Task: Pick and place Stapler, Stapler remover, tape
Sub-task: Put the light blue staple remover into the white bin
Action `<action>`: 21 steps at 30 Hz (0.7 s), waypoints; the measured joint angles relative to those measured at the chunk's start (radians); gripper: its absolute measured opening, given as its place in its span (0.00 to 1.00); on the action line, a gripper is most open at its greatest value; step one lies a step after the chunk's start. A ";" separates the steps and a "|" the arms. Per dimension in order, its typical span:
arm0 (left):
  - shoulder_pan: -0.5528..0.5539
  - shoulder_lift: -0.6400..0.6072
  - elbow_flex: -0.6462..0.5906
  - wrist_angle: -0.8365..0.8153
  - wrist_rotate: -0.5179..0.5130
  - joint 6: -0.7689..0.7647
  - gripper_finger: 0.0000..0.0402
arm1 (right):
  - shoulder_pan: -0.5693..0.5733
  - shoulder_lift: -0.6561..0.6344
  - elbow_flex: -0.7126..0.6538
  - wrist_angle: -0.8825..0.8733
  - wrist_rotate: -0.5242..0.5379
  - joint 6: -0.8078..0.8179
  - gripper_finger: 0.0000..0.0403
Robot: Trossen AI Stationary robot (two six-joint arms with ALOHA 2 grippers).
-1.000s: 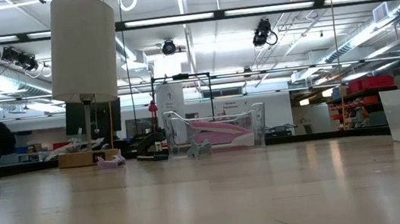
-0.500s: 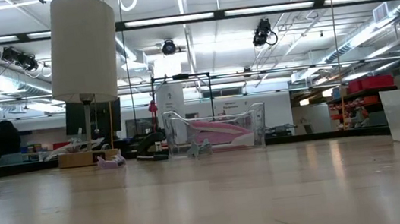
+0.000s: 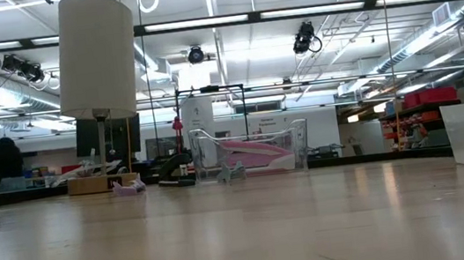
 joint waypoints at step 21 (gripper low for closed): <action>0.064 0.000 0.000 0.353 0.155 -0.071 0.09 | -0.040 -0.196 0.001 0.076 0.117 0.098 0.72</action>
